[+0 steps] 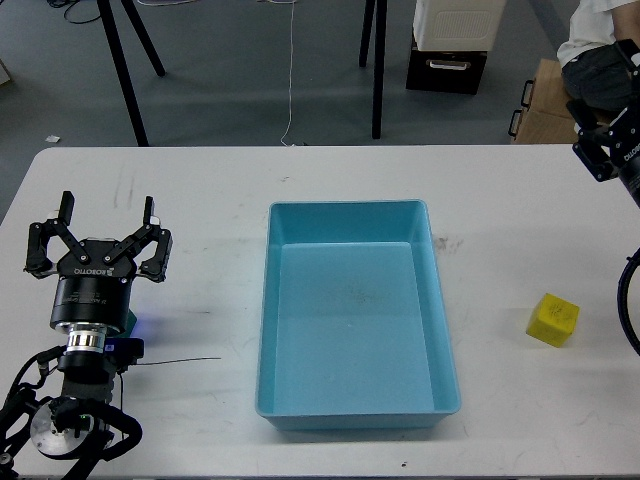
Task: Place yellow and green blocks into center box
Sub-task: 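Raise the right gripper away from the yellow cube, then lower the right gripper onto the yellow cube and close it, then lift the yellow cube and carry it over the blue box, then lower the yellow cube into the box and open the right gripper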
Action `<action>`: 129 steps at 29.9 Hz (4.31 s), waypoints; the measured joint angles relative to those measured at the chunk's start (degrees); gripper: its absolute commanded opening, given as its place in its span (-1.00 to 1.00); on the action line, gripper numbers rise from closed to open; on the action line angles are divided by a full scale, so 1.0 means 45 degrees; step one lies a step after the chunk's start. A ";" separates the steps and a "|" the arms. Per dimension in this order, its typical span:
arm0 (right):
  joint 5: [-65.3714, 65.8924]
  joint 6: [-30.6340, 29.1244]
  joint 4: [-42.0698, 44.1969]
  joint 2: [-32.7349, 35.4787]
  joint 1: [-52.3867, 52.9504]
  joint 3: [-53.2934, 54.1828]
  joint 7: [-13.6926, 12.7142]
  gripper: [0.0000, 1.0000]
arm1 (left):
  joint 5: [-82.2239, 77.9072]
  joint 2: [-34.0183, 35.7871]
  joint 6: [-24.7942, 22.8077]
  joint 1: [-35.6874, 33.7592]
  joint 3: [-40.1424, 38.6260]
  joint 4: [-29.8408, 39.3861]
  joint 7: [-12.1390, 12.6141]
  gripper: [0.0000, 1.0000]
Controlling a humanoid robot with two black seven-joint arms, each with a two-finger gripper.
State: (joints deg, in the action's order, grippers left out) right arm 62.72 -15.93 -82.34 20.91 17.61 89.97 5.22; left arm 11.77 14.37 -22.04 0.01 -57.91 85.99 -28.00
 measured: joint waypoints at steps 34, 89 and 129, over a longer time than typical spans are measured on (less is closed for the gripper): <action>1.3265 -0.0186 -0.1590 1.0360 0.3057 -1.1626 0.5062 0.84 | 0.0001 -0.0244 -0.0005 0.0014 0.0018 -0.0242 0.0000 1.00; 1.3843 -0.0205 0.2678 0.6275 1.1414 -1.7463 0.5061 -0.97 | 0.0002 -0.0351 -0.0003 -0.0010 -0.0008 -0.0535 0.0000 1.00; 1.2656 -0.0649 0.2815 -0.0981 1.2862 -2.2861 0.5061 0.94 | 0.0002 -0.0343 -0.0003 -0.0178 -0.0180 -0.0534 0.0000 1.00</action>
State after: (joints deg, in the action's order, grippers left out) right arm 119.67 -18.85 -69.68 16.50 75.49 -12.90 28.00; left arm 11.78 12.83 -22.06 -0.79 -58.72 83.58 -28.00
